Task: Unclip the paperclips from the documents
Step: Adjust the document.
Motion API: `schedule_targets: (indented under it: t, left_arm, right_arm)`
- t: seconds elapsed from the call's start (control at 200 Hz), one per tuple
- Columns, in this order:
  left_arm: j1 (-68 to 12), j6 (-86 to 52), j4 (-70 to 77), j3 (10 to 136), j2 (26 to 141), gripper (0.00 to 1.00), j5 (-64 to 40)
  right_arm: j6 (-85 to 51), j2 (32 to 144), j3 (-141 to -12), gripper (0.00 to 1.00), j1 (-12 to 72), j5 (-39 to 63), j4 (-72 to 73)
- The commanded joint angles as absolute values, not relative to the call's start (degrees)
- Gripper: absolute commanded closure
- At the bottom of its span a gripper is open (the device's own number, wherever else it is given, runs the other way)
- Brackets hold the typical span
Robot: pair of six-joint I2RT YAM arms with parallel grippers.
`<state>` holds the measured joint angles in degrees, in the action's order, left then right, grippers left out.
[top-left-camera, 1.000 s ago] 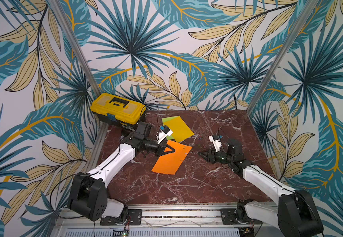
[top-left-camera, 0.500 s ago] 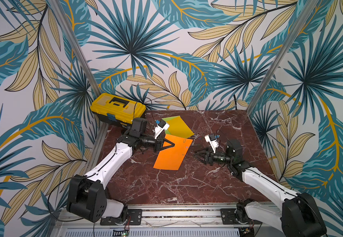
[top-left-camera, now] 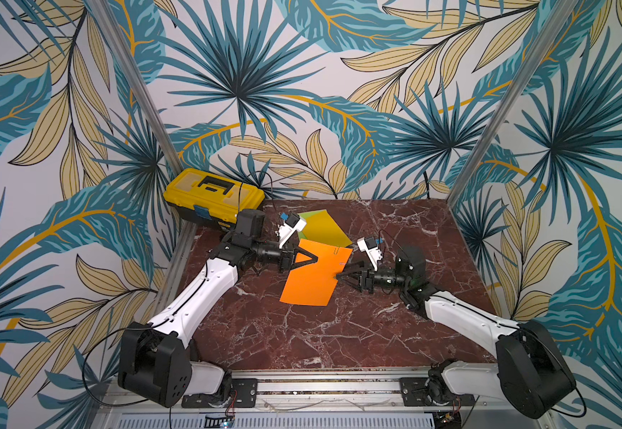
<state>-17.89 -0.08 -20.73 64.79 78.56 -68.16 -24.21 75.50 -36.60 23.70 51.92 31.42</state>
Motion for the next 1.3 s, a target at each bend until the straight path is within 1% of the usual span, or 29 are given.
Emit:
schedule_targets:
  t: [0.0, 0.11, 0.21, 0.275, 0.436, 0.476, 0.646, 0.736, 0.791, 0.891, 0.946, 1.077, 1.202, 1.297]
  left_arm:
    - [-17.8, -0.6, -19.4, 65.4, 77.1, 1.00, -69.3]
    - [-17.8, -0.7, -19.4, 65.6, 77.4, 1.00, -69.5]
    - [-17.9, -0.8, -19.3, 65.5, 77.7, 1.00, -69.7]
    - [-17.9, -0.8, -19.4, 65.2, 77.9, 1.00, -69.8]
    - [-17.9, -0.8, -19.4, 64.9, 77.9, 1.00, -69.5]
    - [-17.9, -0.8, -19.4, 64.9, 77.8, 1.00, -69.4]
    - [-17.9, -1.1, -19.4, 64.9, 77.7, 1.00, -68.8]
    - [-18.0, -1.3, -19.4, 65.0, 77.6, 0.88, -69.0]
    - [-18.0, -1.5, -19.4, 65.0, 77.8, 0.82, -69.0]
    - [-17.9, -1.8, -19.4, 65.2, 78.0, 0.78, -69.4]
    - [-18.0, -2.0, -19.4, 65.3, 78.4, 0.77, -69.7]
    - [-19.0, -2.3, -19.4, 65.7, 79.4, 0.78, -69.8]
    - [-20.0, -2.2, -19.4, 66.1, 80.2, 0.88, -69.7]
    - [-20.3, -2.3, -19.4, 66.3, 80.7, 0.94, -69.6]
  right_arm:
    - [-26.7, 76.9, -38.0, 0.49, 24.7, 52.6, 36.8]
    - [-28.7, 77.8, -37.9, 0.56, 25.3, 52.7, 39.9]
    - [-29.8, 77.8, -37.6, 0.66, 25.6, 52.7, 41.6]
    - [-29.7, 77.7, -37.6, 0.74, 25.7, 52.8, 41.4]
    - [-28.2, 77.0, -37.5, 0.96, 25.7, 53.0, 38.8]
    - [-27.8, 76.8, -37.5, 1.00, 25.7, 53.1, 38.1]
    - [-23.7, 75.6, -38.5, 1.00, 25.7, 53.0, 31.3]
    - [-20.0, 74.6, -39.7, 1.00, 25.7, 53.1, 25.3]
    - [-17.7, 74.0, -40.4, 1.00, 25.7, 53.0, 21.9]
    - [-14.5, 73.2, -41.5, 1.00, 25.7, 53.2, 16.9]
    - [-13.4, 73.0, -41.9, 1.00, 25.7, 53.2, 15.2]
    - [-13.0, 73.1, -42.3, 1.00, 25.7, 53.4, 14.4]
    - [-13.2, 73.2, -42.5, 1.00, 25.7, 53.3, 14.6]
    - [-13.0, 73.0, -42.5, 1.00, 25.7, 53.0, 14.4]
